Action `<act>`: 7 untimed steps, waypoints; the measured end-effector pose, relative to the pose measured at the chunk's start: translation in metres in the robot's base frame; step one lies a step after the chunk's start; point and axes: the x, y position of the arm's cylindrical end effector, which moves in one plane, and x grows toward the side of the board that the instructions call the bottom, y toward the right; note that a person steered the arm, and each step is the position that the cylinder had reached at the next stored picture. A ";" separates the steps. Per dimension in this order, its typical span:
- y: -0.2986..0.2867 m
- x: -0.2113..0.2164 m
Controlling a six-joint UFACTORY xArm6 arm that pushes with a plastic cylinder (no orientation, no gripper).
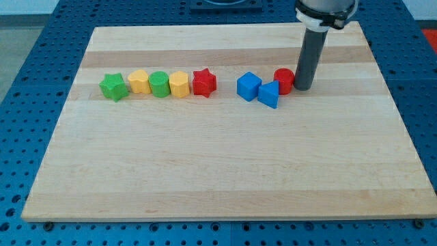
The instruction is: Move the red circle towards the blue cube
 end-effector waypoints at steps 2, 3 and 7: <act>-0.013 0.000; -0.020 0.000; -0.055 0.000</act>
